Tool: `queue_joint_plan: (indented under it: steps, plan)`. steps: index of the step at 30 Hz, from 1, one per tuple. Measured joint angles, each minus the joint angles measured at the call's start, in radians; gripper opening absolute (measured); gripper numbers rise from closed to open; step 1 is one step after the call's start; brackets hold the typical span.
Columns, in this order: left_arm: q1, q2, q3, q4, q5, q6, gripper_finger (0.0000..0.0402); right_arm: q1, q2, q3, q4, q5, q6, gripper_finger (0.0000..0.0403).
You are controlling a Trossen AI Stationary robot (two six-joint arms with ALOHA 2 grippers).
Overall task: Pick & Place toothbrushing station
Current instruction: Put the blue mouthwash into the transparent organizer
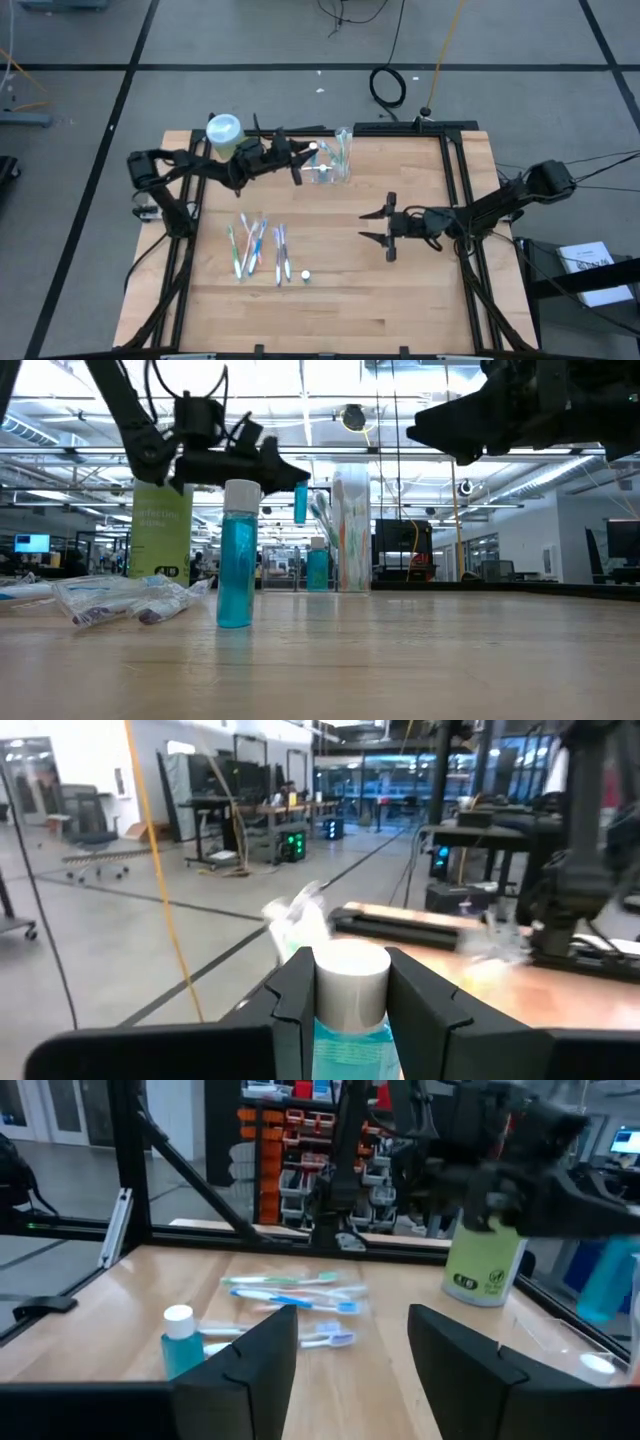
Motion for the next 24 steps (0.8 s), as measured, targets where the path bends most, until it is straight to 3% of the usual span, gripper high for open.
queue_joint_plan:
  steps: [11, 24]
  plan:
    - [0.033, 0.156, 0.117, 0.000, 0.054, -0.025, 0.0087, -0.022, -0.004, 0.000, -0.033, -0.001, 0.006, 0.0183]
    - [0.033, 0.223, 0.117, 0.011, 0.054, -0.053, 0.0087, -0.022, -0.004, 0.000, -0.031, -0.002, 0.007, 0.0183]
